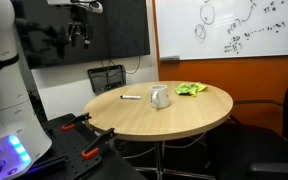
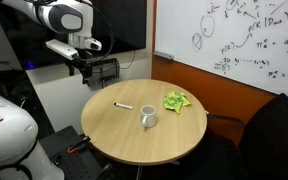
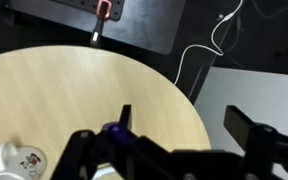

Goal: Put the marker inside the white mug

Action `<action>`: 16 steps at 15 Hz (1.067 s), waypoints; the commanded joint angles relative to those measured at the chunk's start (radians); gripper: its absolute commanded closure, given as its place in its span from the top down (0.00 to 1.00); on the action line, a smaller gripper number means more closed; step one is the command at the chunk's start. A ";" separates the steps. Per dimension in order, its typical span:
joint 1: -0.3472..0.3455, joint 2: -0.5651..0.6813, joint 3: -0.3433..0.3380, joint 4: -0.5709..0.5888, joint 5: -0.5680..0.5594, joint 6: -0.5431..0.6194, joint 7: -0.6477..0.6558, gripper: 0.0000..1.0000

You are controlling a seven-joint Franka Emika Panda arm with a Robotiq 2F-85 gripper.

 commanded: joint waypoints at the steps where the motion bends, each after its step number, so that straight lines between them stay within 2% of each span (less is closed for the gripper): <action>1: -0.017 -0.001 0.015 0.002 0.008 -0.005 -0.008 1.00; 8: -0.017 -0.001 0.015 0.002 0.008 -0.005 -0.008 1.00; 10: -0.052 0.073 0.032 0.034 0.030 0.065 0.088 1.00; 16: -0.097 0.459 0.089 0.220 0.046 0.391 0.373 1.00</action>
